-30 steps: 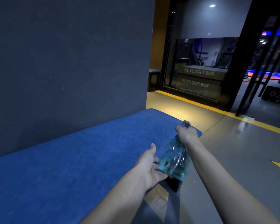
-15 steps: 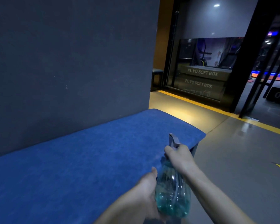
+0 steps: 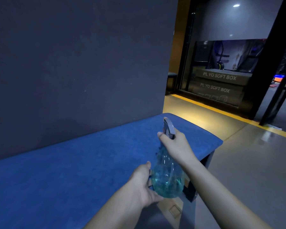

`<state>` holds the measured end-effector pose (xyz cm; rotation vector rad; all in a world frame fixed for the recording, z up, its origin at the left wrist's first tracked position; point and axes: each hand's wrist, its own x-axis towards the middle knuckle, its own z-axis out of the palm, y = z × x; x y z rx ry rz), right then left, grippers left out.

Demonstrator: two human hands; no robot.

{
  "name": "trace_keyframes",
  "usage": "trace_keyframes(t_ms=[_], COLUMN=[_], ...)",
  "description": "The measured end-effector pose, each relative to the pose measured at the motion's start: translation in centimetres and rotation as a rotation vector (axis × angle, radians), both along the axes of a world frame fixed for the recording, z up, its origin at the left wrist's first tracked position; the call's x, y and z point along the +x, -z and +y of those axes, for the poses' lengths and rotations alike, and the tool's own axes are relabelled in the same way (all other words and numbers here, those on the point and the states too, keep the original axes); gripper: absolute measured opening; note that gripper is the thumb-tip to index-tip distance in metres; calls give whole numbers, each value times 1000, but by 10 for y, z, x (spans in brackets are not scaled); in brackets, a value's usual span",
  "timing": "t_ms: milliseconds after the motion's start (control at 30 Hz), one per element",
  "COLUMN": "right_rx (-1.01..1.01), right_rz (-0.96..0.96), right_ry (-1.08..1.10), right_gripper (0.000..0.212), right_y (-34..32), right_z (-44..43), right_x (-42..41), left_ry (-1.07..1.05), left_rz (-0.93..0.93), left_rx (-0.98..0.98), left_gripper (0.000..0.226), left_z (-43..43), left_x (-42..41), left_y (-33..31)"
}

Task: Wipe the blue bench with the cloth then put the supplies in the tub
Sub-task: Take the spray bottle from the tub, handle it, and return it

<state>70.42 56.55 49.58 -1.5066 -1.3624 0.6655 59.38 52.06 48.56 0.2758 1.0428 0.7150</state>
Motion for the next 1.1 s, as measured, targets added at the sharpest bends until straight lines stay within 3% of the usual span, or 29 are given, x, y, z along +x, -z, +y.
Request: trace_keyframes(t_ms=[200, 400, 500, 633, 833, 1100], right_rx=[152, 217, 205, 259, 266, 248], right_rz=[1, 53, 91, 125, 177, 76], right_ry=[-44, -262, -417, -446, -544, -748], right_gripper=[44, 28, 34, 27, 23, 22], right_y=[-23, -38, -42, -45, -52, -57], right_z=[5, 5, 8, 9, -2, -25], right_x=[-28, -65, -90, -128, -188, -258], left_ry=[-126, -219, -327, -446, -628, -660], left_rz=[-49, -67, -90, -96, -2, 226], left_rx=[46, 83, 93, 122, 151, 182], left_gripper=[42, 48, 44, 39, 35, 44], left_z=[12, 18, 17, 8, -18, -64], left_x=[-29, -68, -90, -127, -183, -262], left_y=[-1, -8, -10, -16, -24, -22])
